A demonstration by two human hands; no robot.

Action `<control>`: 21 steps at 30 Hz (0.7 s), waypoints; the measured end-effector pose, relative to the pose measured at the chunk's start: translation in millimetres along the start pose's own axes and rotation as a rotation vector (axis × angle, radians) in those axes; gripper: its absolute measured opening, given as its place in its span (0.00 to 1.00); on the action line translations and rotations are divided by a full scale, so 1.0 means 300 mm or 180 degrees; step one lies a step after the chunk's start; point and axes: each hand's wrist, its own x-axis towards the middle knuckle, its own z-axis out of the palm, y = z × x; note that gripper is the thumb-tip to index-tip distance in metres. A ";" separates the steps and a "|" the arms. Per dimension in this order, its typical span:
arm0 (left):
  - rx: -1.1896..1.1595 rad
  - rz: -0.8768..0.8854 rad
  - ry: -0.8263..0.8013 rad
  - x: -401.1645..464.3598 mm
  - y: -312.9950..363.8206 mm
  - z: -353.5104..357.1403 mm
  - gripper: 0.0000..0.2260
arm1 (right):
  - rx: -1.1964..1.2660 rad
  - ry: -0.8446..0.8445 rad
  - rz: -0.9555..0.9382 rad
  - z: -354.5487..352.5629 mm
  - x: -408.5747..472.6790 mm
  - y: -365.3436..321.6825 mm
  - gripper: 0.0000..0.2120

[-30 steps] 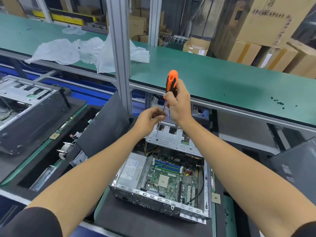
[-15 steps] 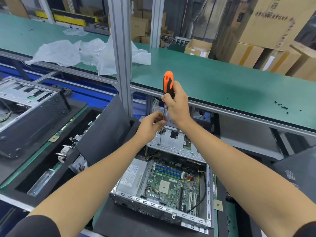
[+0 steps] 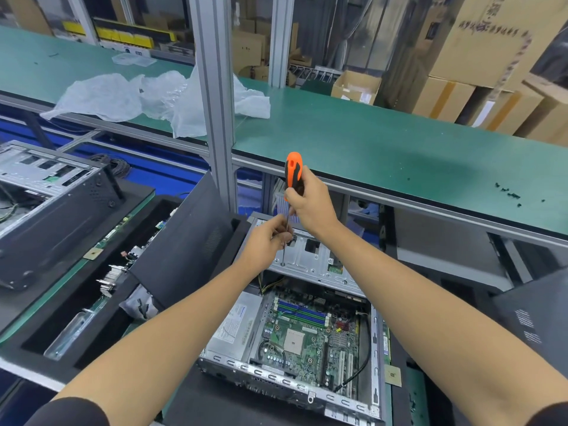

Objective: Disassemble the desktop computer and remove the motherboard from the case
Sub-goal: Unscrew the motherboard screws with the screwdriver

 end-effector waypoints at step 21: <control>0.1942 -0.0628 0.0269 -0.245 -0.137 0.192 0.07 | 0.0031 -0.0490 0.0188 0.047 -0.062 0.192 0.07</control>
